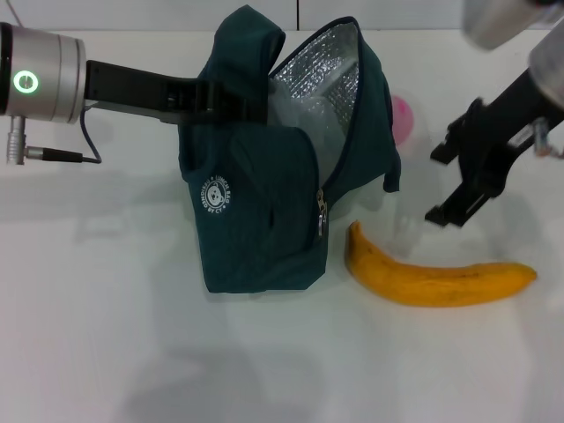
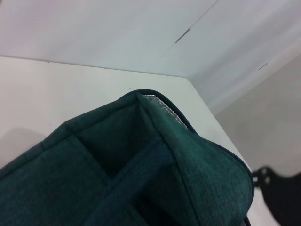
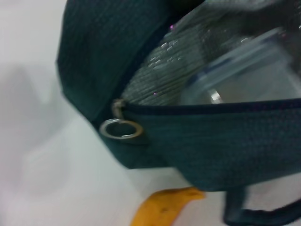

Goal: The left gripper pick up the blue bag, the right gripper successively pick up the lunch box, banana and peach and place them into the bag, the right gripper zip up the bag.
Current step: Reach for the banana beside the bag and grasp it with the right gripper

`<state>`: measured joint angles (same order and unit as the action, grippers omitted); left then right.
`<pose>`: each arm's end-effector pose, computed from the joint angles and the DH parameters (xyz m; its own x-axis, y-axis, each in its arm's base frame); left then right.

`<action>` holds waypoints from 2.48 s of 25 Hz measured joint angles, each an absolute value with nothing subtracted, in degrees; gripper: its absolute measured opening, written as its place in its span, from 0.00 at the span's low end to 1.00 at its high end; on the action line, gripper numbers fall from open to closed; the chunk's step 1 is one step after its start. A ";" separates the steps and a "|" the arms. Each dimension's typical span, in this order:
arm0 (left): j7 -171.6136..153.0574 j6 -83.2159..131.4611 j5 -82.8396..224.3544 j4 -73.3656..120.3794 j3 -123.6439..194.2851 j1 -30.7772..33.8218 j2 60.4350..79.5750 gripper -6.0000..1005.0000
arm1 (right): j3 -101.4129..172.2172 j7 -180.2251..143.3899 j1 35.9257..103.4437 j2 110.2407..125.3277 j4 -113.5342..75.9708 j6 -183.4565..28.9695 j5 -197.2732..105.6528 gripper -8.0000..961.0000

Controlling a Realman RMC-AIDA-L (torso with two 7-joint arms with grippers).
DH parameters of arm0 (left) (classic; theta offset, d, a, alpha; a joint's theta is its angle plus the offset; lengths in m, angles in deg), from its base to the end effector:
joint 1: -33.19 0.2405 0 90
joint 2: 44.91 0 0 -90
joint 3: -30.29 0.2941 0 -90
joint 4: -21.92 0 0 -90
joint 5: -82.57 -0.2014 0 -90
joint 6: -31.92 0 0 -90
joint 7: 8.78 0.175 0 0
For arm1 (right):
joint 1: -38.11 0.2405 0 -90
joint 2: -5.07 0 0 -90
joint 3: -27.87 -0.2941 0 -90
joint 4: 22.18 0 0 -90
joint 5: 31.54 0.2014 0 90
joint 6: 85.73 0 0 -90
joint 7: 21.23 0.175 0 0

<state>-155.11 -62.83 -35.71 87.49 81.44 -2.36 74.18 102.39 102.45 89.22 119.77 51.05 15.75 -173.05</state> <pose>-0.1864 0.3818 -0.0066 0.4617 0.8225 0.3320 0.8500 -0.5173 0.0997 0.1372 0.4008 -0.0204 0.9164 -0.1598 0.3669 -0.1081 -0.9816 -0.1576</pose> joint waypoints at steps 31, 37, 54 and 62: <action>-154.88 -62.93 -35.54 87.55 81.87 -3.28 74.20 0.05 | 119.24 109.90 90.90 121.26 43.41 11.32 -170.85 0.90; -154.85 -63.01 -35.66 87.45 81.88 -3.46 74.33 0.05 | 119.27 110.46 92.68 121.25 38.69 11.00 -167.66 0.90; -154.85 -63.00 -35.61 86.87 81.85 -3.24 74.39 0.05 | 126.55 112.50 92.89 121.26 38.17 5.76 -168.28 0.89; -154.85 -63.00 -35.60 86.86 81.88 -2.93 74.38 0.05 | 127.01 112.63 92.89 121.26 37.60 4.83 -168.39 0.89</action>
<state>-154.85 -63.00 -35.60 86.86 81.88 -2.93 74.38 127.01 112.63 92.89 121.26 37.60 4.83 -168.39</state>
